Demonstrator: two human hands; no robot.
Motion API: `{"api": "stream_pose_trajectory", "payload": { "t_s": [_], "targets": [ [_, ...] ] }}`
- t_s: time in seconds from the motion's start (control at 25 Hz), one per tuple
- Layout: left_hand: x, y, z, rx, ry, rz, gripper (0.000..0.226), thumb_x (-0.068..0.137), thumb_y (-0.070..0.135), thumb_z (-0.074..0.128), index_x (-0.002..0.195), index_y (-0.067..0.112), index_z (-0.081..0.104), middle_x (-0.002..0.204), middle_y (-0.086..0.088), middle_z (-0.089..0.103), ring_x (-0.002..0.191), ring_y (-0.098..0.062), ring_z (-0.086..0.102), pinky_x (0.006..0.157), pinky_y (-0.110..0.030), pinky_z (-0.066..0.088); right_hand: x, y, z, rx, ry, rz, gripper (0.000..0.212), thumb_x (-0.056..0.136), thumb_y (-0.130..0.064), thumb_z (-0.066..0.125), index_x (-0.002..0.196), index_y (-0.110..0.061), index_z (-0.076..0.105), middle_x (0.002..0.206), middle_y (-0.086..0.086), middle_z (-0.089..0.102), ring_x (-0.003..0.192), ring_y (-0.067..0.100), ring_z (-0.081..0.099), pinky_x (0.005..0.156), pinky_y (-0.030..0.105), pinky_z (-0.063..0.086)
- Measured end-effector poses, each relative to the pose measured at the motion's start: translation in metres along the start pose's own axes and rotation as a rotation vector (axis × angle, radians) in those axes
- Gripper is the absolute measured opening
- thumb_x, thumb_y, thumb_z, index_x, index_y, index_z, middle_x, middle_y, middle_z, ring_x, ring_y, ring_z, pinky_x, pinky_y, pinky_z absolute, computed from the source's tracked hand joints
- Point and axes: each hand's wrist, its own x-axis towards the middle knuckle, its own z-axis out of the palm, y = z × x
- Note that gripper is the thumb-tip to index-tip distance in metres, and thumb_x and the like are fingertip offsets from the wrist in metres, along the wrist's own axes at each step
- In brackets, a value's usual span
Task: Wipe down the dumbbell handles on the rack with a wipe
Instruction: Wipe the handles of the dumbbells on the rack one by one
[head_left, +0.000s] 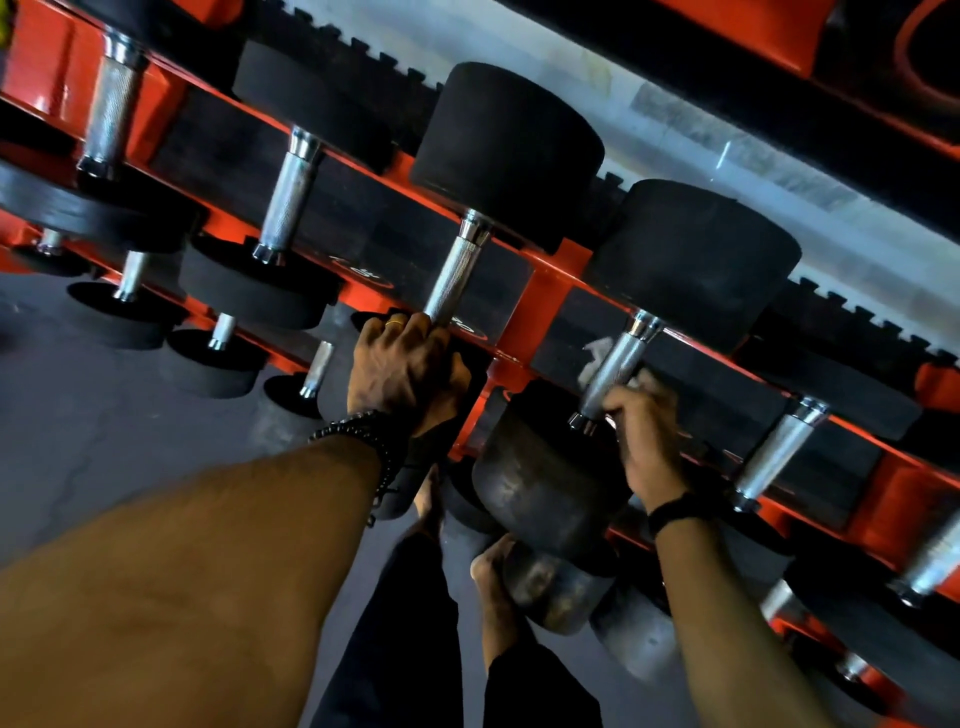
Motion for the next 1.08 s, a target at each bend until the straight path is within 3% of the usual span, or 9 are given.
{"api": "stream_pose_trajectory", "payload": {
  "t_s": [0.2, 0.28, 0.4, 0.56, 0.64, 0.72, 0.84, 0.96, 1.08],
  "targets": [
    [0.0, 0.001, -0.003, 0.02, -0.026, -0.002, 0.039, 0.081, 0.038, 0.042, 0.074, 0.008, 0.065, 0.071, -0.009, 0.056, 0.064, -0.032, 0.054, 0.069, -0.038, 0.041, 0.038, -0.024, -0.009, 0.294, -0.101, 0.184, 0.019, 0.087, -0.018, 0.063, 0.1, -0.006, 0.069, 0.073, 0.0, 0.057, 0.065, 0.01, 0.056, 0.073, 0.021, 0.047],
    [0.001, 0.001, -0.002, 0.008, -0.022, 0.011, 0.041, 0.082, 0.039, 0.04, 0.075, 0.008, 0.065, 0.072, -0.009, 0.056, 0.065, -0.032, 0.054, 0.07, -0.038, 0.041, 0.04, -0.015, -0.004, 0.205, -0.056, 0.182, 0.028, 0.087, -0.035, 0.065, 0.098, -0.01, 0.07, 0.071, -0.002, 0.054, 0.063, 0.008, 0.052, 0.068, 0.019, 0.047],
    [-0.002, 0.001, -0.001, 0.009, -0.002, 0.006, 0.035, 0.082, 0.037, 0.044, 0.071, 0.009, 0.062, 0.07, -0.009, 0.055, 0.063, -0.031, 0.053, 0.067, -0.036, 0.04, 0.02, 0.014, -0.002, 0.027, -0.089, 0.304, 0.057, 0.064, -0.052, 0.083, 0.092, -0.004, 0.072, 0.071, 0.004, 0.065, 0.062, 0.013, 0.06, 0.063, 0.024, 0.05],
    [0.0, 0.0, -0.001, 0.005, -0.026, 0.006, 0.039, 0.083, 0.039, 0.04, 0.075, 0.009, 0.064, 0.073, -0.009, 0.055, 0.065, -0.031, 0.053, 0.071, -0.04, 0.042, 0.046, -0.016, 0.008, 0.102, 0.066, 0.287, 0.025, 0.084, -0.035, 0.072, 0.075, -0.013, 0.063, 0.052, -0.008, 0.055, 0.048, 0.005, 0.049, 0.049, 0.016, 0.041],
    [0.001, 0.0, 0.0, 0.007, -0.003, 0.013, 0.038, 0.083, 0.038, 0.041, 0.075, 0.008, 0.064, 0.072, -0.009, 0.055, 0.064, -0.032, 0.053, 0.071, -0.04, 0.042, 0.052, -0.021, 0.012, 0.18, 0.116, 0.167, 0.009, 0.086, -0.015, 0.072, 0.083, -0.016, 0.063, 0.058, -0.01, 0.058, 0.052, 0.004, 0.047, 0.049, 0.014, 0.04],
    [-0.001, -0.001, 0.0, 0.013, -0.007, 0.004, 0.037, 0.081, 0.037, 0.042, 0.074, 0.008, 0.064, 0.071, -0.01, 0.056, 0.065, -0.032, 0.054, 0.07, -0.04, 0.043, 0.035, -0.005, 0.003, 0.024, 0.046, 0.128, 0.018, 0.083, -0.006, 0.073, 0.097, -0.016, 0.067, 0.067, -0.006, 0.065, 0.055, 0.006, 0.057, 0.053, 0.018, 0.046],
    [-0.001, -0.001, 0.001, 0.014, -0.014, 0.002, 0.036, 0.081, 0.036, 0.043, 0.071, 0.008, 0.063, 0.07, -0.01, 0.054, 0.063, -0.033, 0.054, 0.068, -0.039, 0.042, 0.01, 0.017, -0.015, -0.396, 0.013, 0.166, 0.026, 0.072, -0.019, 0.085, 0.092, -0.014, 0.069, 0.077, -0.002, 0.071, 0.067, 0.011, 0.067, 0.067, 0.024, 0.05],
    [0.0, 0.0, 0.002, 0.018, 0.002, 0.007, 0.032, 0.081, 0.036, 0.045, 0.069, 0.009, 0.06, 0.069, -0.009, 0.054, 0.063, -0.032, 0.053, 0.067, -0.038, 0.04, 0.001, 0.012, -0.021, -0.613, 0.162, -0.009, 0.05, 0.061, -0.022, 0.093, 0.096, -0.012, 0.058, 0.077, -0.008, 0.063, 0.062, -0.008, 0.06, 0.054, 0.004, 0.043],
    [-0.001, -0.001, 0.002, 0.014, -0.012, 0.012, 0.032, 0.08, 0.036, 0.046, 0.071, 0.009, 0.061, 0.07, -0.009, 0.055, 0.064, -0.032, 0.054, 0.067, -0.038, 0.04, -0.008, 0.013, -0.022, -0.521, 0.257, -0.199, 0.042, 0.064, -0.013, 0.09, 0.093, -0.007, 0.06, 0.076, 0.003, 0.066, 0.051, -0.007, 0.06, 0.045, 0.009, 0.043]
  ]
}}
